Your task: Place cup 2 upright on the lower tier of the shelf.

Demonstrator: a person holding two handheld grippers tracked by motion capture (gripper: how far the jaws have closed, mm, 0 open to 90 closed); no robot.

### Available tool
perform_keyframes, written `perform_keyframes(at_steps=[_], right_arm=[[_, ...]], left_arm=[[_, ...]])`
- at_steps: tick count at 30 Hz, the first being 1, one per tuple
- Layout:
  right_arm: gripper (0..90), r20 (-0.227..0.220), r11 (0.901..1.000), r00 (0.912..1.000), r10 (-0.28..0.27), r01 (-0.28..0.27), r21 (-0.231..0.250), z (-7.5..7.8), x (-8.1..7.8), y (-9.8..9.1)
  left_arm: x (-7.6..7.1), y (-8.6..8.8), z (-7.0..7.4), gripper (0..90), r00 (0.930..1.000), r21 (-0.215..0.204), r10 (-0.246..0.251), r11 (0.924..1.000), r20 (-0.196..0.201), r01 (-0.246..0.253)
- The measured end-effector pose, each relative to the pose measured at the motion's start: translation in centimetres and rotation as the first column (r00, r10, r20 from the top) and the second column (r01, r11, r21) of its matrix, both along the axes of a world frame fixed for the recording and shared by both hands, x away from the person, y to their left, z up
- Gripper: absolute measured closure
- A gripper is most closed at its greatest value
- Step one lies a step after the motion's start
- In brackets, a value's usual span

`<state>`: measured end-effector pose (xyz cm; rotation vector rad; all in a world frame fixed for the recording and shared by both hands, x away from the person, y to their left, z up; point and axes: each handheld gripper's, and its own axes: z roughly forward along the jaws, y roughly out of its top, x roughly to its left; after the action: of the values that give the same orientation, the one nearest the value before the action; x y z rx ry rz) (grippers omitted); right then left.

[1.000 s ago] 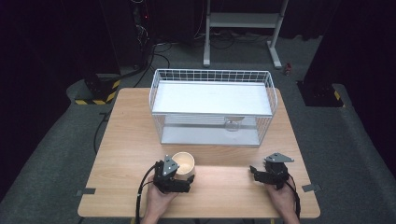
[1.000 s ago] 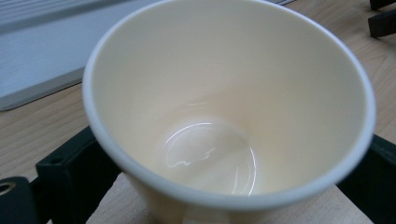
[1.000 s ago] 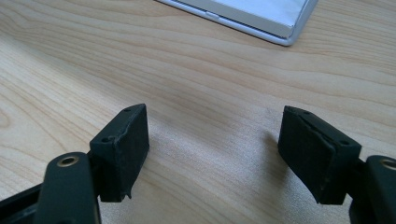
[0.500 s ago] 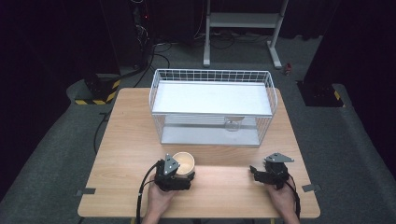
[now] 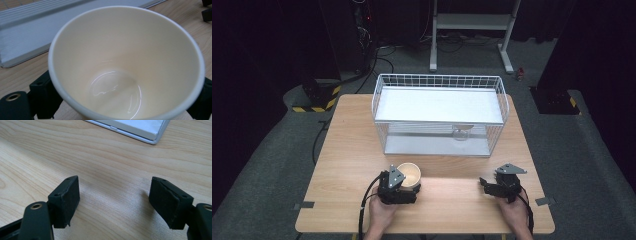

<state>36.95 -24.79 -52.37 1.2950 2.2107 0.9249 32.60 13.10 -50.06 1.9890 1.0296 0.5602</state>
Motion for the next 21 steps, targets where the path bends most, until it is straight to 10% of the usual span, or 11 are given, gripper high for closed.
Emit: perform_keyframes(at_steps=[21], right_arm=[[24.5,0.000,1.0000,1.0000,-0.001,0.001,0.000,0.0,0.0,0.0]], left_arm=[[1.3,-0.4,1.3,9.0,1.0000,0.011,0.008,0.9999,-0.003,-0.007]])
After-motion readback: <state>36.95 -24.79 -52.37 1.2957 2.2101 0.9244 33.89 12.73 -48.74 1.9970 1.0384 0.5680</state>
